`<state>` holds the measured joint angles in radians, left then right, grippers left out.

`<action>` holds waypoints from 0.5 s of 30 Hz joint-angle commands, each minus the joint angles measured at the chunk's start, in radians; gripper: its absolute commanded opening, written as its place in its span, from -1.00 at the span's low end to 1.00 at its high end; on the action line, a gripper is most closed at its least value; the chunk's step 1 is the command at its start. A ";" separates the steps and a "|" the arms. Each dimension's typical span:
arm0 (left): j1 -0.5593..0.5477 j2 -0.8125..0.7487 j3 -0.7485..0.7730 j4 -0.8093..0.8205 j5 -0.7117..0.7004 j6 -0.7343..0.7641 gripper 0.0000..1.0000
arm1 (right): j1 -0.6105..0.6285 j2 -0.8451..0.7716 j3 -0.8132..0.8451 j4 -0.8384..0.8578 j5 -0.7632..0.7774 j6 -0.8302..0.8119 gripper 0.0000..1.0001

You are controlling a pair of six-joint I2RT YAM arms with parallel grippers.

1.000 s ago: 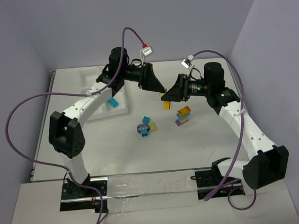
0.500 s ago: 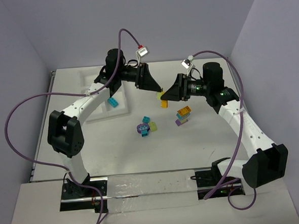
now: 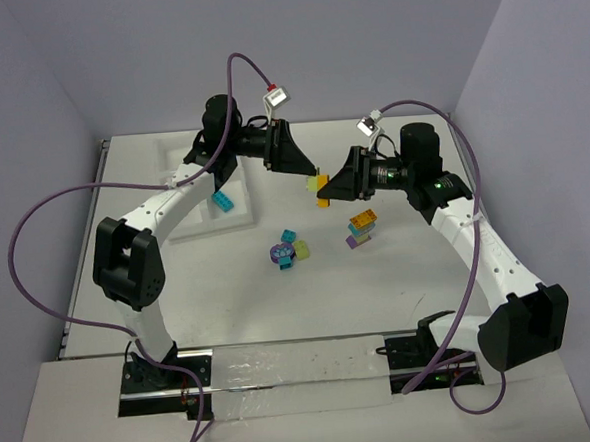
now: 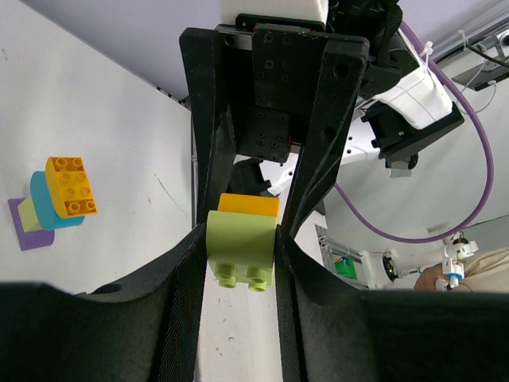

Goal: Sort the legos into containers by color

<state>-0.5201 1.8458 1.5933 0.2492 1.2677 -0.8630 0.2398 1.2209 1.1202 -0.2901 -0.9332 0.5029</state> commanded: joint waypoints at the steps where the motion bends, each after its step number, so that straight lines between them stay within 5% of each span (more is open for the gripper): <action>1: 0.006 -0.033 -0.007 0.094 0.026 -0.036 -1.00 | 0.003 -0.001 0.015 0.042 -0.028 -0.001 -0.16; 9: 0.017 -0.031 -0.003 0.080 0.024 -0.029 -1.00 | 0.001 -0.007 0.012 0.034 -0.018 -0.012 -0.99; 15: 0.070 -0.059 -0.028 0.031 0.030 0.016 -1.00 | -0.009 -0.030 -0.001 0.051 0.008 -0.001 -1.00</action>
<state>-0.5056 1.8458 1.5817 0.2737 1.2717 -0.8789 0.2398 1.2205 1.1202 -0.2686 -0.9474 0.5068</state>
